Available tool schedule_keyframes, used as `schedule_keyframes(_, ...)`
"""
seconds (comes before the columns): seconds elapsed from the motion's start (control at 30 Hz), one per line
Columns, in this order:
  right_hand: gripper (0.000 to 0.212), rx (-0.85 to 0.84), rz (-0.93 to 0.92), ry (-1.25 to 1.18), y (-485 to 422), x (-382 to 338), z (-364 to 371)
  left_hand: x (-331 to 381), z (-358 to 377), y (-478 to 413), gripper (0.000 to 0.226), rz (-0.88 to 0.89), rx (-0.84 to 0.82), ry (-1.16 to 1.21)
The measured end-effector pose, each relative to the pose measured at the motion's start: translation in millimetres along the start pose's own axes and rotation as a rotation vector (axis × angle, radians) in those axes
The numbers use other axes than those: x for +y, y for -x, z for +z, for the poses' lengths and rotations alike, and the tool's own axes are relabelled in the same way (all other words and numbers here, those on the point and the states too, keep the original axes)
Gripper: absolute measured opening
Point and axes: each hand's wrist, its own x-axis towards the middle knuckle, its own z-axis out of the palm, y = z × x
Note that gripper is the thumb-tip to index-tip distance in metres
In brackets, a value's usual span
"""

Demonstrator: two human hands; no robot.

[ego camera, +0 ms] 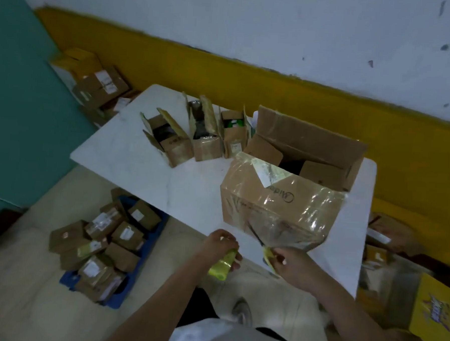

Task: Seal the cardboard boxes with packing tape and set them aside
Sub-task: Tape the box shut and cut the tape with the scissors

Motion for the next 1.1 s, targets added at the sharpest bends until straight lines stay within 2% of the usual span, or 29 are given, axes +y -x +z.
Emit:
schedule_keyframes(0.07,0.028,-0.049,-0.058,0.063,-23,-9,27,-6,-18,-3,0.018,-0.003,0.132,0.123)
schedule_keyframes(0.13,0.028,-0.022,-0.077,0.093,-61,-31,53,-9,-42,-3,0.018,-0.004,0.234,0.197)
schedule_keyframes(0.2,0.024,0.093,-0.005,0.066,-96,-56,68,-8,-57,5,0.023,0.004,0.253,0.224)
schedule_keyframes(0.27,0.036,0.193,0.044,0.082,-138,-80,80,-2,-74,8,0.026,0.051,0.291,0.234)
schedule_keyframes(0.37,0.044,0.177,0.122,0.039,-200,-111,95,8,-102,-3,0.025,0.092,0.319,0.209)
schedule_keyframes(0.47,0.032,0.161,0.175,-0.037,-241,-134,110,16,-134,-22,0.028,0.053,0.279,0.192)
schedule_keyframes(0.6,0.030,0.163,0.124,-0.115,-265,-150,121,27,-169,-43,0.031,0.022,0.224,0.225)
schedule_keyframes(0.73,0.024,-0.048,-0.076,-0.282,-246,-165,135,31,-196,-61,0.027,0.048,0.183,0.097)
schedule_keyframes(0.83,0.012,-0.012,-0.110,-0.260,-246,-170,135,30,-211,-71,0.028,0.062,0.129,0.013)
schedule_keyframes(0.97,0.014,0.037,-0.107,-0.071,-263,-176,137,25,-219,-72,0.030,0.009,0.038,0.023)
schedule_keyframes(1.03,0.016,0.037,-0.092,-0.018,-271,-179,147,16,-227,-81,0.046,-0.005,0.024,0.075)
schedule_keyframes(1.1,0.018,0.054,-0.076,0.026,-277,-180,161,3,-242,-100,0.086,-0.007,0.030,0.096)
